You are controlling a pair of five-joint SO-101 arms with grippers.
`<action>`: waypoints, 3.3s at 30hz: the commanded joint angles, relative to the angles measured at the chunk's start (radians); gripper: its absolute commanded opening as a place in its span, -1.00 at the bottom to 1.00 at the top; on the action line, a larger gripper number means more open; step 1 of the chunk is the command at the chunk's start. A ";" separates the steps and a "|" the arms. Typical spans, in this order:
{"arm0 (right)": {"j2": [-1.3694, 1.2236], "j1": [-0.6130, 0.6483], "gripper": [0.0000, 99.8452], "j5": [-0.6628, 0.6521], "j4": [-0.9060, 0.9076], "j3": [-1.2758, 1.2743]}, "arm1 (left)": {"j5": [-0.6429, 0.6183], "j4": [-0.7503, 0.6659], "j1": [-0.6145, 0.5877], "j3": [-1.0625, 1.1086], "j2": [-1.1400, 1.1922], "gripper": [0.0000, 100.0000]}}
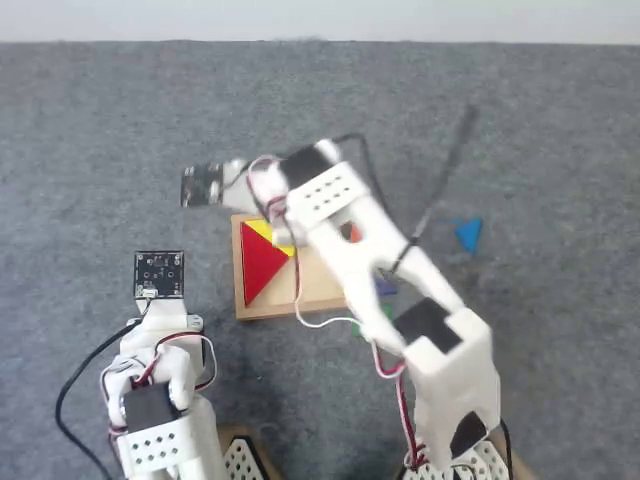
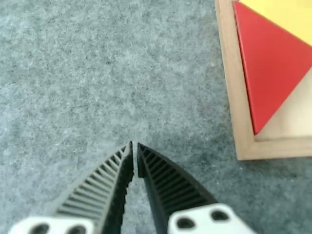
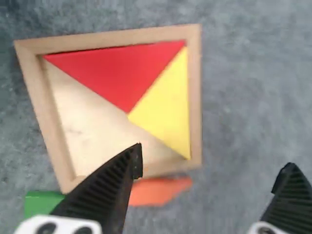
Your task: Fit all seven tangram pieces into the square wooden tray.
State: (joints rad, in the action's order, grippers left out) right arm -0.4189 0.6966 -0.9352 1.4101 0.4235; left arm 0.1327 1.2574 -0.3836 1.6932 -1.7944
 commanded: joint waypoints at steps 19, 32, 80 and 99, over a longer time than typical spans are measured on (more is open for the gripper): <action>-0.082 -0.225 -0.84 0.888 0.018 -0.002 | 0.009 0.005 -0.003 -0.008 -0.018 -0.97; -0.213 -0.269 -0.84 1.023 -0.004 -0.057 | 0.009 0.005 -0.003 -0.008 -0.018 -0.97; -0.286 -0.308 -0.64 1.023 -0.016 -0.057 | 0.009 0.005 -0.003 -0.008 -0.018 -0.97; -0.153 -0.524 -0.64 0.957 0.104 -0.002 | 0.009 0.005 -0.003 -0.008 -0.018 -0.97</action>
State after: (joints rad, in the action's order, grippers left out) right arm -0.6690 0.1826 0.0391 1.4760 0.3713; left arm 0.1327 1.2574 -0.3836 1.6932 -1.7944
